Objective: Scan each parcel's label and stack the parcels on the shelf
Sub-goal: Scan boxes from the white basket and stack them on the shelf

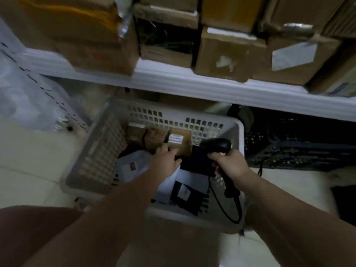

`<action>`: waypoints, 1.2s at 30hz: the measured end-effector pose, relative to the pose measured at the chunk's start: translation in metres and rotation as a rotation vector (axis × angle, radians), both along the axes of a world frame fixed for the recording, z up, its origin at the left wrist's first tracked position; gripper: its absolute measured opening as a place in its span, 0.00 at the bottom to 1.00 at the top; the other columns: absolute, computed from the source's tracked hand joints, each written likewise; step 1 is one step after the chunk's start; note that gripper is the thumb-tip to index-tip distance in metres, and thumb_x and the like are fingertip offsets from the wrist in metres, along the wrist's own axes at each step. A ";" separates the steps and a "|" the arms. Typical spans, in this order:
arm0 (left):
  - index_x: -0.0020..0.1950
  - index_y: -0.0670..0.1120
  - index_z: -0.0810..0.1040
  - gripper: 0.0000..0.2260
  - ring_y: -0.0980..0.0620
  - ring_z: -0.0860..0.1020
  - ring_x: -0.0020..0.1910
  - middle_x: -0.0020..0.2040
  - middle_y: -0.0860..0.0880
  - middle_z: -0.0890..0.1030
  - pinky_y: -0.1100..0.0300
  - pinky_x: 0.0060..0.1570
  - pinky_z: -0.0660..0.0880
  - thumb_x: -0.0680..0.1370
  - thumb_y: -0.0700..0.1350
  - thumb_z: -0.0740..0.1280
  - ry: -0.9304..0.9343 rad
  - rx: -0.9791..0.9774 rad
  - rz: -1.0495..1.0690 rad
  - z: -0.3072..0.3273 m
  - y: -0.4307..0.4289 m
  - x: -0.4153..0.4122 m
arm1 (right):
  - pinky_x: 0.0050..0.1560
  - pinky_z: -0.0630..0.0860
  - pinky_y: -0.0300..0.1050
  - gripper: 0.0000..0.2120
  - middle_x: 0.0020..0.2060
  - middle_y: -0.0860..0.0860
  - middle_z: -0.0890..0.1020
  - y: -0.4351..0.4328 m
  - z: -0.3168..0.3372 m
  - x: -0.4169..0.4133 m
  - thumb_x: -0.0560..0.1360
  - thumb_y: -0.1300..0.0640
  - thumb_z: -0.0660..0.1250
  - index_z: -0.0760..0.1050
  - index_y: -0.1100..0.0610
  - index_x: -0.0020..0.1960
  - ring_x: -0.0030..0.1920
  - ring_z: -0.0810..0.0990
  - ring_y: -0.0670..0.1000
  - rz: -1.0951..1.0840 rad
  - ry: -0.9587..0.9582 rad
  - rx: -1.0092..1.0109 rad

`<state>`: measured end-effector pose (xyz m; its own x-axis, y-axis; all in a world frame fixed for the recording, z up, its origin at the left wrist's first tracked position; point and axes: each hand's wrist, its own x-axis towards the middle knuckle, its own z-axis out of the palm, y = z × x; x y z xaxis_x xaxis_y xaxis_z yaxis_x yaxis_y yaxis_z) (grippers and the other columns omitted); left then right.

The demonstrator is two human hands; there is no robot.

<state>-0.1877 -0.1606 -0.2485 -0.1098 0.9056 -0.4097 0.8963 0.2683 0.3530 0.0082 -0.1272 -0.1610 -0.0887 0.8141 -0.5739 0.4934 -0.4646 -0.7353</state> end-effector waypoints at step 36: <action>0.73 0.59 0.55 0.47 0.46 0.70 0.64 0.67 0.47 0.63 0.49 0.60 0.74 0.62 0.46 0.80 -0.555 0.283 0.198 0.165 -0.036 -0.075 | 0.51 0.79 0.49 0.15 0.52 0.52 0.84 -0.010 0.099 -0.022 0.72 0.53 0.74 0.80 0.55 0.57 0.53 0.82 0.54 0.110 0.506 -0.018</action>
<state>-0.2631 -0.1965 -0.0830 -0.1264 0.9712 -0.2018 0.5040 0.2381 0.8302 -0.0133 -0.1368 -0.0618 -0.4432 0.7746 -0.4512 0.1247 -0.4452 -0.8867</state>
